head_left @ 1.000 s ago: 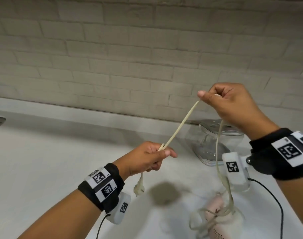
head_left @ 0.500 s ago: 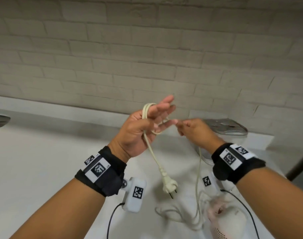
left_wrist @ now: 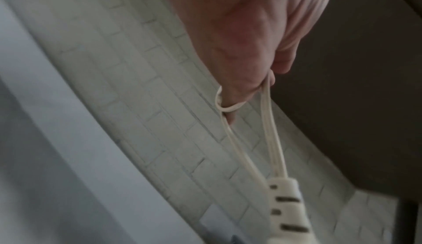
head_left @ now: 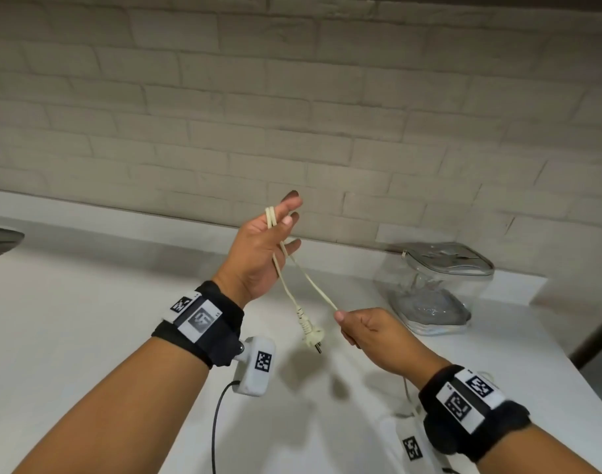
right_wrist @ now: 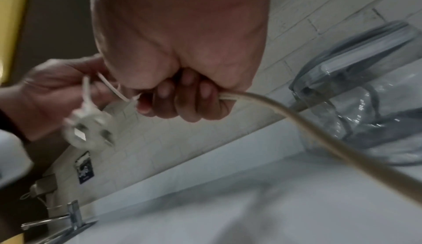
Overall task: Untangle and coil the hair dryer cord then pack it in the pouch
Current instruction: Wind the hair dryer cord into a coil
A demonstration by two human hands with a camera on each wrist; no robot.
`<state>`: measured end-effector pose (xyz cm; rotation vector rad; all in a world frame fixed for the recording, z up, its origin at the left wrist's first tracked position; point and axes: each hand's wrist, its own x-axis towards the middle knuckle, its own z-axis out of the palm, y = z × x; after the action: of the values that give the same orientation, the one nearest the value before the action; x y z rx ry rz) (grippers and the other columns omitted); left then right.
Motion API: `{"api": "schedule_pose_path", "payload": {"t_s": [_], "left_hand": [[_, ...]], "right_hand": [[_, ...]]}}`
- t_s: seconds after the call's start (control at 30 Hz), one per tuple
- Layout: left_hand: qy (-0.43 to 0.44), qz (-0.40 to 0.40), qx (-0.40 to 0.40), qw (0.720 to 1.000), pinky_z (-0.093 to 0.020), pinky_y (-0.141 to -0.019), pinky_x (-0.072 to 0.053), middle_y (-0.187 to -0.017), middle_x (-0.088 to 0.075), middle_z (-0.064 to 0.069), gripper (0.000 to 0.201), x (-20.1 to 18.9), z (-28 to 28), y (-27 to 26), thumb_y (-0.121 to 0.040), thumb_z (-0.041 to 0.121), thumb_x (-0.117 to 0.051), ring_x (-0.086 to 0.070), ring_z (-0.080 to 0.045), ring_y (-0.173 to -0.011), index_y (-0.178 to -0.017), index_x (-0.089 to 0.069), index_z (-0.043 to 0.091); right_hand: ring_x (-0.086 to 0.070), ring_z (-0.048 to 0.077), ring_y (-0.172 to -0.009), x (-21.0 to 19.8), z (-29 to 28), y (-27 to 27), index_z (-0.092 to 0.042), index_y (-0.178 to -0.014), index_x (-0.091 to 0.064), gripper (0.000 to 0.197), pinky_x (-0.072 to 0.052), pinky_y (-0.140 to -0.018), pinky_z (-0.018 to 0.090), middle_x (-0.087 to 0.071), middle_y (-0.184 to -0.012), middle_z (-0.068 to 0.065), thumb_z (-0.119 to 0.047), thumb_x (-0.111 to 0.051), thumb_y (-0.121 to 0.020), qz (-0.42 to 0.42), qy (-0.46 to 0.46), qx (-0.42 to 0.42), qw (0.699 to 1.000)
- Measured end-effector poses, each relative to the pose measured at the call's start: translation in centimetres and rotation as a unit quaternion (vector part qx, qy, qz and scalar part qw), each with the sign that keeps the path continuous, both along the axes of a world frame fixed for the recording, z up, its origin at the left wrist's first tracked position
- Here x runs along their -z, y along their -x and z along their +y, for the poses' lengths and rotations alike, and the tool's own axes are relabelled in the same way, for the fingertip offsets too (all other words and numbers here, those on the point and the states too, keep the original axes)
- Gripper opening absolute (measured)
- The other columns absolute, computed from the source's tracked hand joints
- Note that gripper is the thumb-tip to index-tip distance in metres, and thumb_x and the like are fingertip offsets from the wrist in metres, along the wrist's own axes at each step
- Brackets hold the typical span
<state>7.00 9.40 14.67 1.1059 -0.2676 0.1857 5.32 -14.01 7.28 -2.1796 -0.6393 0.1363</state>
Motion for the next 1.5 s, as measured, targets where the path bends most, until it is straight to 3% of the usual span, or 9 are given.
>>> {"api": "schedule_pose_path", "payload": {"t_s": [0.23, 0.33, 0.43, 0.57, 0.67, 0.9, 1.07, 1.3, 1.5], "left_hand": [[-0.201, 0.009, -0.077, 0.977, -0.052, -0.115, -0.036, -0.136, -0.052, 0.017, 0.045, 1.9, 0.0, -1.6, -0.103, 0.018, -0.051, -0.044, -0.015, -0.136, -0.145, -0.044, 0.031], [-0.320, -0.008, -0.020, 0.947, -0.038, -0.114, -0.038, -0.142, -0.055, 0.008, 0.054, 2.3, -0.6, -1.0, -0.104, 0.019, -0.049, -0.058, -0.015, -0.127, -0.154, -0.031, 0.027], [-0.372, -0.011, 0.066, 0.926, -0.026, -0.088, -0.049, -0.095, -0.073, 0.006, 0.052, 2.4, -1.6, 0.2, -0.106, 0.015, -0.044, -0.071, -0.010, -0.085, -0.155, -0.030, 0.025], [-0.321, 0.018, 0.117, 0.940, -0.023, -0.051, -0.033, -0.055, -0.037, 0.003, 0.036, 3.3, -1.9, 1.4, -0.105, 0.036, -0.041, -0.036, -0.014, -0.049, -0.136, -0.056, 0.026], [-0.339, 0.015, 0.103, 0.935, -0.022, -0.049, -0.030, -0.054, -0.030, 0.002, 0.048, 4.6, -1.6, 2.3, -0.097, 0.055, -0.044, -0.029, -0.014, -0.048, -0.125, -0.066, 0.023], [-0.340, 0.046, 0.109, 0.933, -0.023, -0.048, -0.028, -0.058, -0.025, -0.003, 0.035, 5.8, 0.9, 3.4, -0.095, 0.047, -0.054, -0.027, -0.015, -0.049, -0.098, -0.076, 0.019], [-0.281, 0.031, 0.154, 0.947, -0.022, -0.048, -0.026, -0.055, -0.028, -0.002, 0.032, 4.9, 0.3, 4.5, -0.094, 0.035, -0.059, -0.024, -0.016, -0.048, -0.079, -0.066, 0.009], [-0.274, 0.033, 0.158, 0.948, -0.018, -0.046, -0.026, -0.048, -0.033, 0.000, 0.034, 3.8, 0.3, 5.1, -0.088, 0.042, -0.062, -0.022, -0.014, -0.044, -0.071, -0.061, 0.012], [-0.156, -0.011, 0.186, 0.970, -0.017, -0.045, -0.026, -0.048, -0.040, 0.006, 0.038, 1.5, -0.6, 6.0, -0.083, 0.040, -0.074, -0.027, -0.010, -0.040, -0.065, -0.055, 0.012]], "right_hand": [[-0.028, 0.006, -0.048, -4.8, -0.4, 2.0, -0.013, -0.060, -0.035, 0.055, -0.025, -0.048, 0.020, -0.029, -0.053, -0.008, -0.043, -0.063, -0.096, -0.083, 0.050, -0.049, 0.994], [-0.034, 0.003, -0.048, -7.7, -0.5, 2.3, -0.011, -0.063, -0.045, 0.046, -0.030, -0.048, 0.022, -0.035, -0.053, -0.009, -0.035, -0.067, -0.095, -0.100, 0.041, -0.051, 0.993], [-0.038, 0.004, -0.051, -10.8, -0.6, 2.1, -0.018, -0.064, -0.055, 0.034, -0.034, -0.051, 0.025, -0.042, -0.054, -0.011, -0.027, -0.070, -0.094, -0.117, 0.006, -0.057, 0.991], [-0.042, 0.008, -0.051, -14.3, -0.9, 0.7, -0.017, -0.071, -0.065, 0.028, -0.036, -0.050, 0.027, -0.048, -0.055, -0.009, -0.036, -0.074, -0.089, -0.120, 0.016, -0.038, 0.992], [-0.039, 0.005, -0.048, -16.5, -1.6, -0.8, -0.015, -0.068, -0.063, 0.030, -0.034, -0.047, 0.019, -0.047, -0.054, -0.009, -0.035, -0.079, -0.083, -0.147, 0.057, -0.031, 0.987], [-0.034, 0.003, -0.045, -18.0, -2.9, -3.1, -0.011, -0.076, -0.067, 0.026, -0.030, -0.045, 0.013, -0.045, -0.052, -0.011, -0.030, -0.084, -0.079, -0.172, 0.063, 0.011, 0.983], [-0.036, 0.001, -0.048, -16.9, -2.1, -4.9, -0.011, -0.078, -0.068, 0.025, -0.033, -0.047, 0.012, -0.048, -0.059, -0.008, -0.031, -0.083, -0.079, -0.196, -0.029, 0.049, 0.979], [-0.037, 0.008, -0.050, -19.6, -2.5, -6.8, -0.016, -0.077, -0.070, 0.030, -0.033, -0.047, 0.018, -0.050, -0.059, -0.002, -0.040, -0.087, -0.071, -0.201, 0.052, 0.051, 0.977], [-0.035, 0.005, -0.047, -15.3, -1.2, -8.3, -0.007, -0.084, -0.070, 0.026, -0.032, -0.046, 0.016, -0.046, -0.059, -0.001, -0.030, -0.081, -0.083, -0.179, -0.032, 0.091, 0.979]]}}
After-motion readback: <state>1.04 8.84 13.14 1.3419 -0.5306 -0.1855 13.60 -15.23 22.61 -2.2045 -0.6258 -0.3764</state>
